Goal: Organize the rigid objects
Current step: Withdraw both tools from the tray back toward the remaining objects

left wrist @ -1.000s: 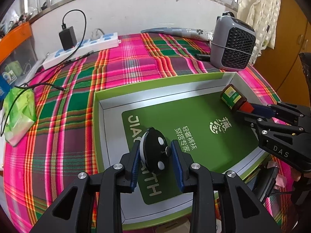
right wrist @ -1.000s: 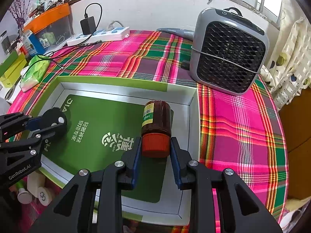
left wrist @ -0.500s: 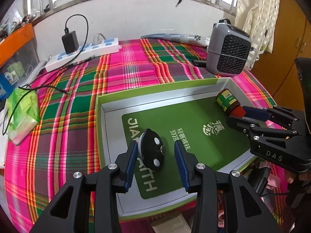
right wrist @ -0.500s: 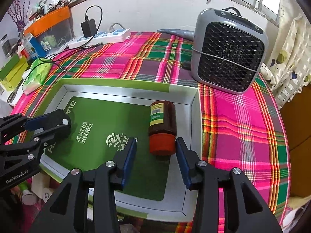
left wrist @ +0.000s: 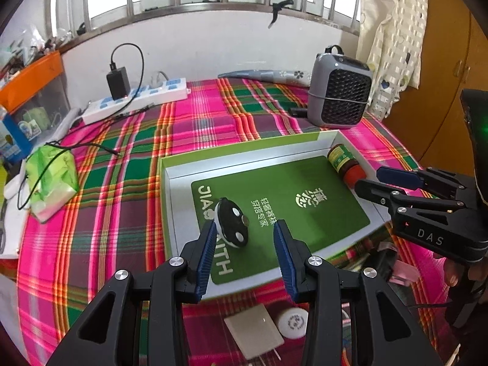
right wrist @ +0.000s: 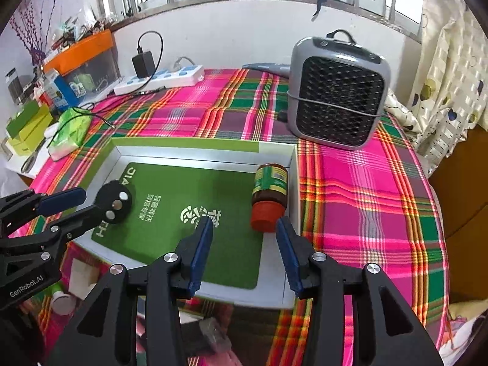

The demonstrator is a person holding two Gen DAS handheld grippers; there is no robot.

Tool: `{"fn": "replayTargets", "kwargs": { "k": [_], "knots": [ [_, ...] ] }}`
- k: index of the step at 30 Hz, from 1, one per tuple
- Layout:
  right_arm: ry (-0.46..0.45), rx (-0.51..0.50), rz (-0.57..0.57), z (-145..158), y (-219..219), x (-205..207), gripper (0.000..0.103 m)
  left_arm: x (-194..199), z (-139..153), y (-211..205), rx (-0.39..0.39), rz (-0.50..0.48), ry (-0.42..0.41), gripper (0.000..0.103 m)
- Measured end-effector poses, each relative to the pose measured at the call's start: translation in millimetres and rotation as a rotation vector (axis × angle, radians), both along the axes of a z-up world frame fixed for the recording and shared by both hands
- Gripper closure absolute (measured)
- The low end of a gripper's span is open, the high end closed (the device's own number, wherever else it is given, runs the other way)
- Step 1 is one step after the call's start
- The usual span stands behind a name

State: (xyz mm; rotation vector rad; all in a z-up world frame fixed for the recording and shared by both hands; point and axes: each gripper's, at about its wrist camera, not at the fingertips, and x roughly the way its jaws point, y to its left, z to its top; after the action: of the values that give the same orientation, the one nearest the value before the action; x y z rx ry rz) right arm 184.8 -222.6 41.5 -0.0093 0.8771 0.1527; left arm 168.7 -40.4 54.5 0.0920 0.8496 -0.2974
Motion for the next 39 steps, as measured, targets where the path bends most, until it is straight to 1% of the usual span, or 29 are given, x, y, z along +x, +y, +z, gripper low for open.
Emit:
{"fn": "replayTargets", "kwargs": {
  "k": [9,18,24,30,34,39],
  "knots": [
    [-0.025,0.020,-0.015,9.3,-6.1,-24.6,0.058,-28.1,9.8,5.5,-0.009,0.013,-0.027,0.065],
    [-0.045,0.035,-0.023,12.7,-10.8,-55.4,0.058,-56.9,10.8,14.0,-0.018,0.032,-0.046,0.065],
    [-0.056,0.033,-0.034,9.2,-16.5,-75.2,0.058,-76.1,6.1,27.2,-0.034,0.054,-0.046,0.065],
    [-0.048,0.063,-0.053,0.3,-27.7,-89.2,0.058,-88.4,7.2,41.1,-0.068,0.085,-0.057,0.065],
    [-0.063,0.093,-0.053,-2.9,-34.1,-99.6,0.058,-98.8,4.8,49.4,-0.086,0.098,-0.057,0.065],
    [-0.064,0.116,-0.046,-10.6,-41.8,-110.0,0.058,-110.3,-3.0,62.2,-0.088,0.120,-0.043,0.060]
  ]
}}
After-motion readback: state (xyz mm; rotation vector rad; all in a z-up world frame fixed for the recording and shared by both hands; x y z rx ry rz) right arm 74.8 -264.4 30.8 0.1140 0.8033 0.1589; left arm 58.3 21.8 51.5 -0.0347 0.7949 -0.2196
